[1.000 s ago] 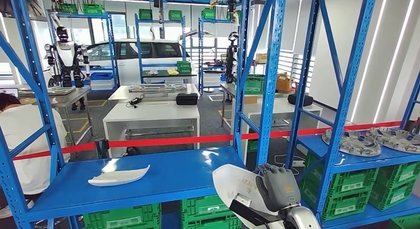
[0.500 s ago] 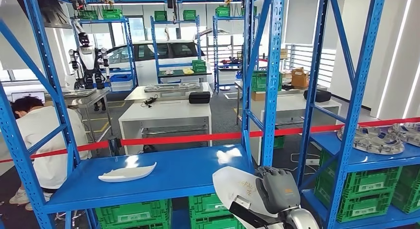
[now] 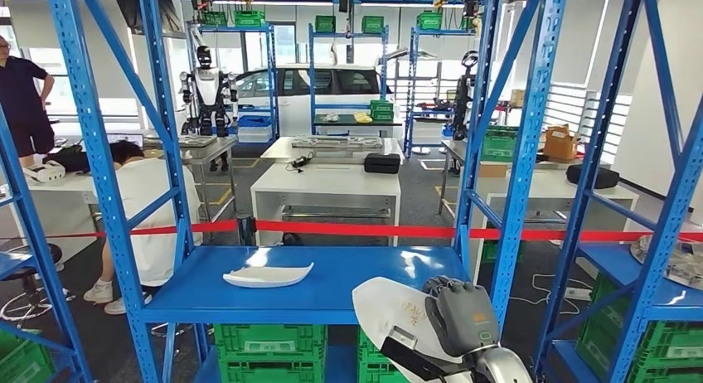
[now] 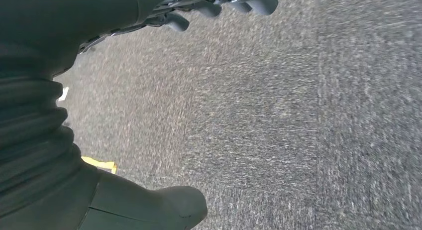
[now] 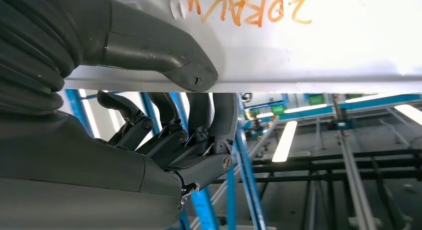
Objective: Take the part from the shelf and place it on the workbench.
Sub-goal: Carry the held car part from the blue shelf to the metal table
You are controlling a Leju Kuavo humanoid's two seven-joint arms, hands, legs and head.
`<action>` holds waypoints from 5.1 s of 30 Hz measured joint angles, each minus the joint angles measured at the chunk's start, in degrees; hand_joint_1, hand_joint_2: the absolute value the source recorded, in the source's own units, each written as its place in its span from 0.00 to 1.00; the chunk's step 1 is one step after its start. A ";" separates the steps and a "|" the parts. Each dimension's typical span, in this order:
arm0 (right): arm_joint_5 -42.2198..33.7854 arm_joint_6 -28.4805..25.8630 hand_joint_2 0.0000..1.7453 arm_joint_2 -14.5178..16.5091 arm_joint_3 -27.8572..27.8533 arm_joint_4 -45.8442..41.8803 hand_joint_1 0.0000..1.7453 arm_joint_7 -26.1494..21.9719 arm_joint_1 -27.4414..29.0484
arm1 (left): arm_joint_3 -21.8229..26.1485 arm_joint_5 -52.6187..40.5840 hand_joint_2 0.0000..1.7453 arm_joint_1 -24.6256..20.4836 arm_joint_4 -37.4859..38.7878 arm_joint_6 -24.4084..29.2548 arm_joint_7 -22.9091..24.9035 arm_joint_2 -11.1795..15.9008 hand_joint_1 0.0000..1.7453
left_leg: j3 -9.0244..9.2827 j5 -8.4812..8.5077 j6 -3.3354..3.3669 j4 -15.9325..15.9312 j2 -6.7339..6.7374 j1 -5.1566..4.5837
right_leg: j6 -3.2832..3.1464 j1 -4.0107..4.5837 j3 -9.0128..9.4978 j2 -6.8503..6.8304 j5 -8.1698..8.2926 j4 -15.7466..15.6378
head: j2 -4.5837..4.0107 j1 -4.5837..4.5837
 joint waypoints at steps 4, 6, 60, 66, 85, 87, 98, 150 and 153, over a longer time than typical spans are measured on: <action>0.24 0.40 1.00 -0.02 -0.01 0.05 1.00 -0.02 0.05 | 0.16 -0.03 1.00 0.07 0.02 0.00 -0.01 -0.17 0.00 | -0.49 0.18 0.17 0.32 -2.46 0.01 | 0.18 -0.11 -4.68 1.60 -3.02 9.79 | 0.00 0.11; 0.37 0.48 1.00 -0.02 -0.01 0.04 1.00 -0.04 -0.27 | 0.19 -0.03 1.00 0.08 0.02 0.00 -0.03 -0.19 0.00 | -0.56 0.20 0.03 0.58 -3.81 0.02 | -0.13 -0.20 -1.52 2.26 0.82 3.44 | 0.00 0.14; -8.65 4.39 1.00 -14.07 5.36 -15.46 1.00 -2.59 1.73 | 2.25 -3.54 1.00 -0.90 -0.58 3.21 -9.11 -2.90 0.00 | -0.76 0.42 -0.27 0.23 0.33 -0.28 | -0.09 0.16 3.87 -3.60 1.81 -5.42 | 0.00 -0.08; -9.21 3.14 1.00 -16.57 5.68 -17.10 1.00 -0.60 4.68 | 1.38 -4.48 1.00 -1.16 -0.62 4.02 -8.50 -3.35 0.00 | -0.88 0.61 0.24 0.40 -3.54 -0.20 | -0.07 -0.02 -2.60 1.73 -1.60 6.91 | 0.00 0.16; -8.74 2.41 1.00 -19.31 5.05 -23.10 1.00 0.90 9.45 | 0.54 -5.26 1.00 -1.91 -1.04 4.70 -7.74 -3.85 0.00 | -0.79 0.29 -1.43 0.84 3.23 -0.87 | -1.95 0.52 4.57 -3.72 3.98 -7.76 | 0.00 -0.20; -8.73 2.51 1.00 -19.49 4.80 -23.54 1.00 1.03 9.62 | 0.52 -5.31 1.00 -1.99 -1.07 4.69 -7.61 -3.85 0.00 | -0.38 0.52 -0.75 -0.19 2.86 -1.12 | -1.43 0.73 4.65 -4.83 3.89 -7.75 | 0.00 -0.14; -9.83 3.49 1.00 -21.77 2.99 -24.87 1.00 -0.25 11.43 | -0.38 -6.23 1.00 -1.75 -1.08 4.02 -6.37 -3.91 0.00 | -1.55 1.63 0.57 0.31 -4.23 -0.59 | 0.31 -0.42 0.34 2.53 0.91 1.29 | 0.00 0.11; -5.61 3.40 1.00 -12.13 4.62 -20.02 1.00 0.96 3.99 | -1.43 -6.61 1.00 -0.19 -1.08 3.14 -5.34 -2.21 0.00 | -1.30 0.62 -0.50 0.73 1.53 -0.66 | -0.46 0.39 4.12 -4.58 3.45 -6.78 | 0.00 -0.05; -5.58 3.28 1.00 -11.62 4.75 -19.15 1.00 0.93 3.31 | -1.43 -6.60 1.00 -0.18 -1.09 3.26 -5.74 -2.04 0.00 | -1.26 0.91 0.34 0.53 -0.16 -0.34 | 0.36 -0.06 1.39 -0.24 -0.27 -0.43 | 0.00 0.07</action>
